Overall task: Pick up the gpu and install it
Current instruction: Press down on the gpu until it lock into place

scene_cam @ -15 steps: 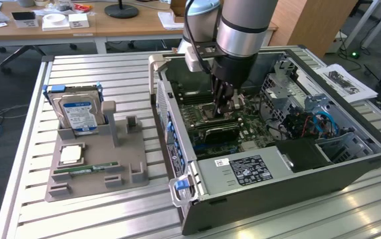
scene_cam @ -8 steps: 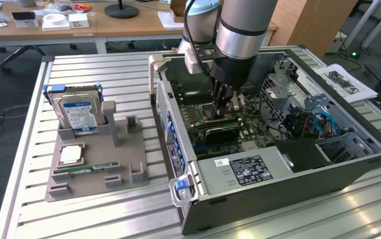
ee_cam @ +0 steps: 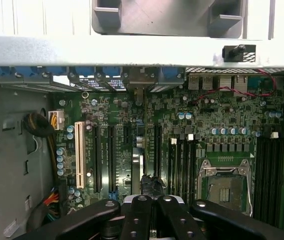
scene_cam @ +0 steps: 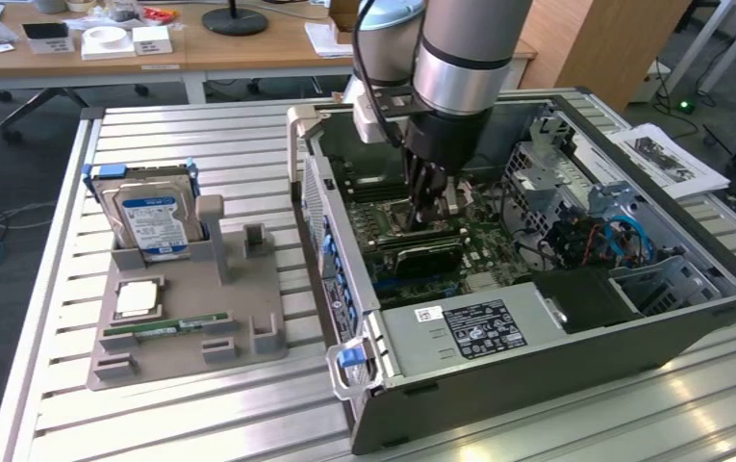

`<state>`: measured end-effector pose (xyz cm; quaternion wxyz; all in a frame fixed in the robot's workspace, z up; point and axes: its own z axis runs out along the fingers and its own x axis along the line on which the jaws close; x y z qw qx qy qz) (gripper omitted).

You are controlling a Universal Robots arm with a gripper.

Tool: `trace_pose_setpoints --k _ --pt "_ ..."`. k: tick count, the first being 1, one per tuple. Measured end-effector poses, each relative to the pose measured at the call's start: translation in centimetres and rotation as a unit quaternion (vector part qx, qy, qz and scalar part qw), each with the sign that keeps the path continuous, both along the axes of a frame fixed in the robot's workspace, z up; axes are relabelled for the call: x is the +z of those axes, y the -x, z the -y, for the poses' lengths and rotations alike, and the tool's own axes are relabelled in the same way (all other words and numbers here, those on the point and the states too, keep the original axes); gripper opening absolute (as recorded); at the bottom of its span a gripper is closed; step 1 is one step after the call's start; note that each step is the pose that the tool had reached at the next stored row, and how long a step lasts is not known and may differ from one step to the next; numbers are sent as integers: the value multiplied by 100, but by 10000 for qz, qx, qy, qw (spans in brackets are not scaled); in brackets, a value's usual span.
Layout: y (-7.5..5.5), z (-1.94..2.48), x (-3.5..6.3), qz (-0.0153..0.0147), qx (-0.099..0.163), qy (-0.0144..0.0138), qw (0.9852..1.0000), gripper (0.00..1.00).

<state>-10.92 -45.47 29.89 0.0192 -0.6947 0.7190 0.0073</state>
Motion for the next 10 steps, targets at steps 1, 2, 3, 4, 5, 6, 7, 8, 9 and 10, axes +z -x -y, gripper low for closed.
trace_pose_setpoints --k 1,2,3,4,5,6,7,8,9,10 --pt "0 -3 -6 0 1 0 10000 11" --pt "-1 -6 -16 0 1 0 10000 11" --pt "0 -9 -31 0 1 1 10000 11" --pt "0 -11 -48 0 0 0 10000 11" --pt "0 -13 -65 0 1 0 10000 11" --pt "-1 -14 -81 0 1 0 10000 11" --pt "0 -15 -97 0 1 0 10000 11" --pt "0 -16 -112 1 0 -1 10000 11" --pt "0 -17 -120 0 0 0 10000 11" --pt "0 -17 -121 -1 1 1 10000 11"
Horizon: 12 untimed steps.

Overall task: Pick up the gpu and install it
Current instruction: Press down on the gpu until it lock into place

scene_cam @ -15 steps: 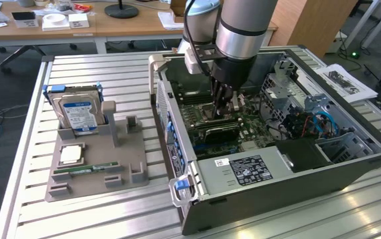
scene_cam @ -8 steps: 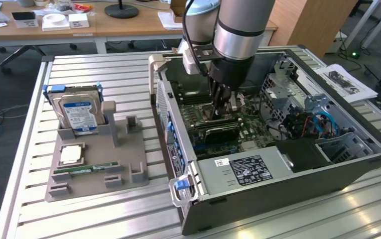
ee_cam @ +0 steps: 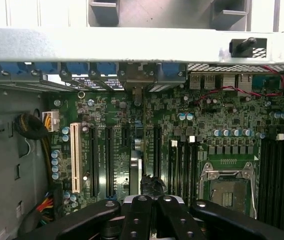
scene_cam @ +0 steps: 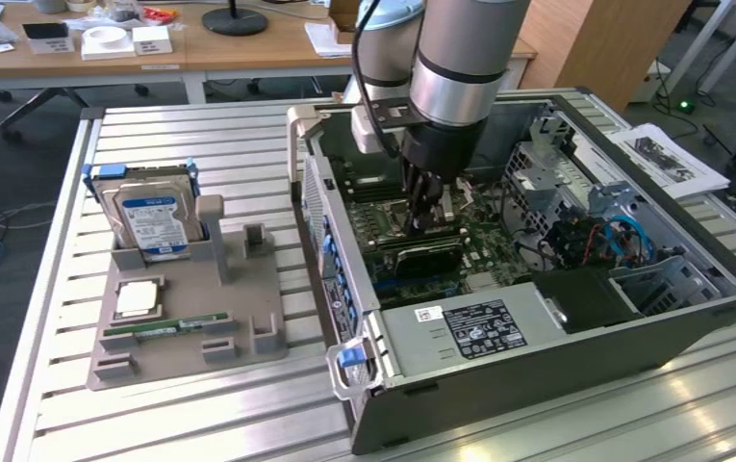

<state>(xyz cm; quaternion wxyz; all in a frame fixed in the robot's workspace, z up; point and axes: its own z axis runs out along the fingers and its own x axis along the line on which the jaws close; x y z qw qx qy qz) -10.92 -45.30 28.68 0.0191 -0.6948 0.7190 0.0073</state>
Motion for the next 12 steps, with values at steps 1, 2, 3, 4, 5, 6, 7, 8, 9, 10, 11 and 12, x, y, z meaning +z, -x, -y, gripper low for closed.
trace_pose_setpoints --k 1,2,3,4,5,6,7,8,9,10,11,12 --pt "0 0 0 0 0 1 10000 11" --pt "0 0 -1 0 0 1 10000 11" --pt "-2 -1 -4 1 -1 -1 10000 11" --pt "-5 -1 -6 1 -1 -2 10000 11" --pt "-10 -2 -8 1 -1 -2 10000 11" --pt "-14 -2 -9 1 0 -2 10000 11" --pt "-18 -3 -9 1 -1 -1 10000 11" --pt "-20 -4 -11 1 -1 -1 10000 11" --pt "-22 -5 -18 1 -1 -1 10000 11" --pt "-24 -5 -28 1 0 -1 10000 11" --pt "-26 -5 -40 0 -1 0 10000 11" --pt "-27 -5 -53 0 0 -1 10000 11"
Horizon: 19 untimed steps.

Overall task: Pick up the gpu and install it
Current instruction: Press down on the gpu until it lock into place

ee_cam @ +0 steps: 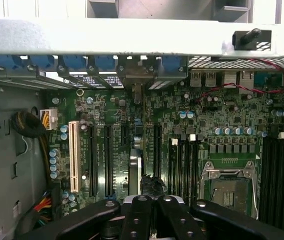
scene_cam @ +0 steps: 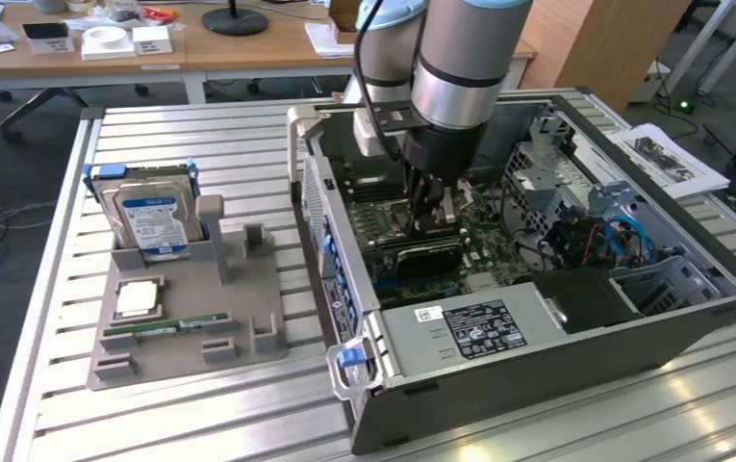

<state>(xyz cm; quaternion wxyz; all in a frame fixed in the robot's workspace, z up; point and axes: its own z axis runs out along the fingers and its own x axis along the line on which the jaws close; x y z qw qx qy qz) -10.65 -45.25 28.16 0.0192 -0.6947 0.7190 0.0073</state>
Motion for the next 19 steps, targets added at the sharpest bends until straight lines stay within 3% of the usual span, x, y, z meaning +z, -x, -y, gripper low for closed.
trace_pose_setpoints --k 19 --pt "-31 -4 -145 1 0 -1 10000 11"
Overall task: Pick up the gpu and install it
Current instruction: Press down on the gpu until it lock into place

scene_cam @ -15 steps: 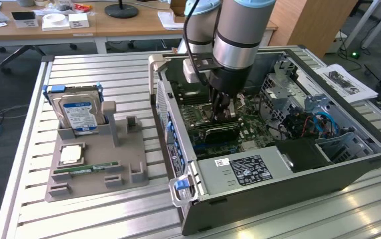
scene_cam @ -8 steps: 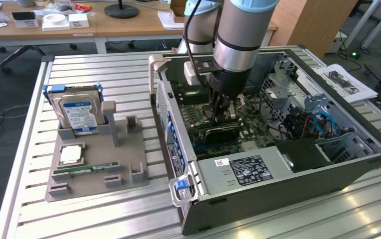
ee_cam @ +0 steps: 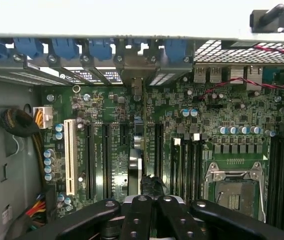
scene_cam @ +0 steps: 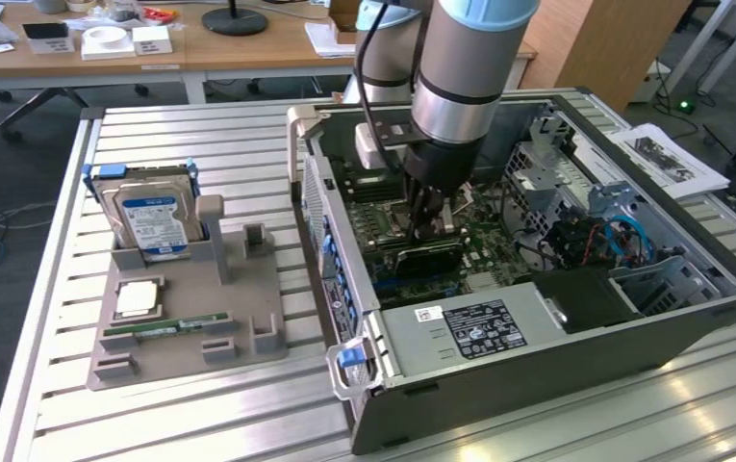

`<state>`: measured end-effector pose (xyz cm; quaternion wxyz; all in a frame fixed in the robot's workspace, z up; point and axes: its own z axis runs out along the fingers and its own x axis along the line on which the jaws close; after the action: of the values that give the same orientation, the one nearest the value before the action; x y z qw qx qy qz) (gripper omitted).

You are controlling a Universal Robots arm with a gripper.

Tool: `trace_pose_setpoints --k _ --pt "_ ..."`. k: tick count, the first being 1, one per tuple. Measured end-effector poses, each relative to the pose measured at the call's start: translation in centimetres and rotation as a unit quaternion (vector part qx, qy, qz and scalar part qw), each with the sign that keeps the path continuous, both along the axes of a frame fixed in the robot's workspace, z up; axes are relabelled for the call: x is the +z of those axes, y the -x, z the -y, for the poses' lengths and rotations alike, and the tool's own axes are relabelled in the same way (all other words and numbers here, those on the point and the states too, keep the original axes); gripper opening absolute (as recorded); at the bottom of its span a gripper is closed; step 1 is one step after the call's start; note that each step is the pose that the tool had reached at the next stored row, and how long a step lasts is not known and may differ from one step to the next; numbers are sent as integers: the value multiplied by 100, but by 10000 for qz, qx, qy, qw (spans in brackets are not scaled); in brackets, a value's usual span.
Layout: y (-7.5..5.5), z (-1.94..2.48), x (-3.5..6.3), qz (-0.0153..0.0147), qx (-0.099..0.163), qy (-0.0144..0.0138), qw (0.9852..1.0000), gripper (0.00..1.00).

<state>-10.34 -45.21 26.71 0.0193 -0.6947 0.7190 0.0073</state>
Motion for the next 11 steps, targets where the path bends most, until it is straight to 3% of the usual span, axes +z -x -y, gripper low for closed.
trace_pose_setpoints --k 11 --pt "0 0 -38 -1 0 2 10000 11"
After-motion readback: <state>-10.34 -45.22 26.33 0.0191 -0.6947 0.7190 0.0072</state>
